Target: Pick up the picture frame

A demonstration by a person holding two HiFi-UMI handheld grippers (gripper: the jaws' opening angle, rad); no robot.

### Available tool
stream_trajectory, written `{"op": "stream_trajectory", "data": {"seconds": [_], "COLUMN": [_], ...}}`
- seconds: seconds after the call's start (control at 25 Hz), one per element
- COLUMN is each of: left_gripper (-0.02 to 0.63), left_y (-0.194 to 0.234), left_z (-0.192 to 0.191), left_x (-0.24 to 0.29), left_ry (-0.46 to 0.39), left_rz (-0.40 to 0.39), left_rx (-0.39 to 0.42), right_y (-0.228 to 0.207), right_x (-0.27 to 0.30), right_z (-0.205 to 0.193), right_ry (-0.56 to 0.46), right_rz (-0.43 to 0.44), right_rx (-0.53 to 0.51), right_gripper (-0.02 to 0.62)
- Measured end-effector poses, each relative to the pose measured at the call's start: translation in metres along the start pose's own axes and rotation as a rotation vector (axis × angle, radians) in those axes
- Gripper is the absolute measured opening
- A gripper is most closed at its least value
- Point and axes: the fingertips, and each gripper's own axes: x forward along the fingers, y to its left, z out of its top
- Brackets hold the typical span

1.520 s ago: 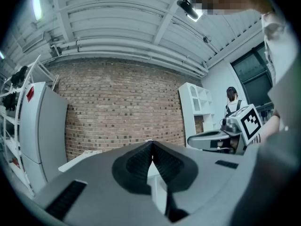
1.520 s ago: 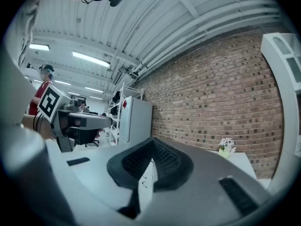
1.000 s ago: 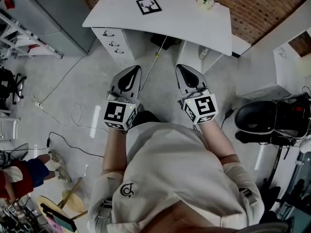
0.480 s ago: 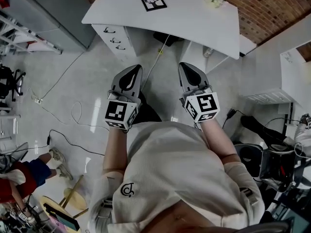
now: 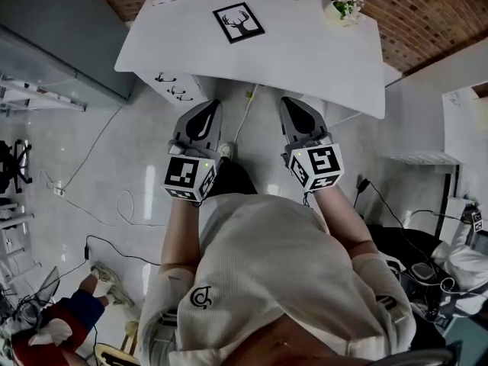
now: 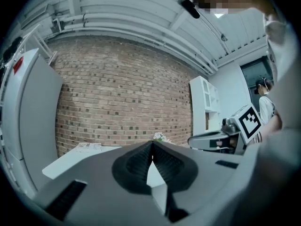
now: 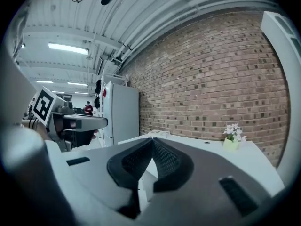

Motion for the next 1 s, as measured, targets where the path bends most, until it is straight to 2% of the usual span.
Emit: {"op": "stream_trajectory", "data": {"seconds": [0.24, 0.44, 0.6, 0.76, 1.0], "left_gripper": [0.014, 0.014, 0.014, 0.014, 0.014], "left_y": [0.098, 0.155, 0.181, 0.193, 0.210], "left_z": [0.019, 0.025, 0.027, 0.023, 0.002], "left_x": [0.085, 0.131, 0.164, 0.193, 0.243], "left_ry": [0.032, 0.058, 0.078, 0.068, 0.082], "left_rz": [-0.069, -0.136, -0.181, -0.215, -0.184], "left_rx": [-0.016, -0.008, -0.006, -0.038, -0.061], "right_y": [-0.033, -0.053, -0.069, -0.084, -0.119], "right_x": [0.115, 0.185, 0.228, 0.262, 0.305], "right_z": [0.024, 0.026, 0.022, 0.016, -0.010], "right_ry": [0.041, 0.080, 0.137, 0.192, 0.271], "right_rz": [-0.082, -0.153, -0.182, -0.172, -0.111], "right_rx": [0.011, 0.030, 0.048, 0.040, 0.055], "right_gripper": [0.008, 0.008, 0.008, 0.008, 0.008]}}
